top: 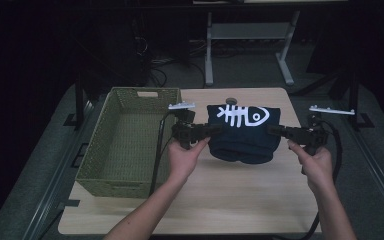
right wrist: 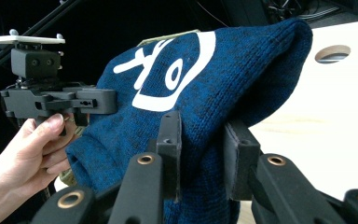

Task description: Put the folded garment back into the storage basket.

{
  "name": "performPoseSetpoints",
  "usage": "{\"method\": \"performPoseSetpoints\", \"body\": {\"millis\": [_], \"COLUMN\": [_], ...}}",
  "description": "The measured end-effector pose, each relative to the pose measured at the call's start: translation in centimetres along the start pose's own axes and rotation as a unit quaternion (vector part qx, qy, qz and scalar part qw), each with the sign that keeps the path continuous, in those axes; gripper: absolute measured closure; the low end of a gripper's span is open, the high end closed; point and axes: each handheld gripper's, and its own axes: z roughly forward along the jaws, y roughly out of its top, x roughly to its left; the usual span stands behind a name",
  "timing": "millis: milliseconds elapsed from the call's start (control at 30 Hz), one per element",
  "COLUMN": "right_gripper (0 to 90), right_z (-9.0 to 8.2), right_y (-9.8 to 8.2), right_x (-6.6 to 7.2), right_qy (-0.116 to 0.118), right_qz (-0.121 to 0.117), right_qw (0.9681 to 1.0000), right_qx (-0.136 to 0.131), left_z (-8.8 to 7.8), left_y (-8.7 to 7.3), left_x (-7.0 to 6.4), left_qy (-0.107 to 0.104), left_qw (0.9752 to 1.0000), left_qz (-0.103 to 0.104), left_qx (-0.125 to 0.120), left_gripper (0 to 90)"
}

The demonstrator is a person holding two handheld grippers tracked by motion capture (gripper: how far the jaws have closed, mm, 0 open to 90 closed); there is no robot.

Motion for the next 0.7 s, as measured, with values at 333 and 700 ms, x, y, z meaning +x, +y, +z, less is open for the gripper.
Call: {"method": "performPoseSetpoints", "body": {"millis": [333,700], "right_gripper": [71.2,71.1], "right_z": [1.1,2.9], "right_y": [0.7,1.9], "right_x": [1.1,3.0], "right_qy": [0.019,0.03], "right_qz": [0.002,-0.008], "right_qw": [0.9998,0.9994], "right_qx": [0.003,0.011], "left_z": [-1.9,-4.5], "left_y": [0.7,1.3], "left_x": [0.6,1.6], "left_qy": [-0.002,0.003], "left_qw": [1.0,1.0], "left_qz": [0.0,-0.005], "left_qx": [-0.001,-0.006], "left_gripper": [69.7,69.7]}}
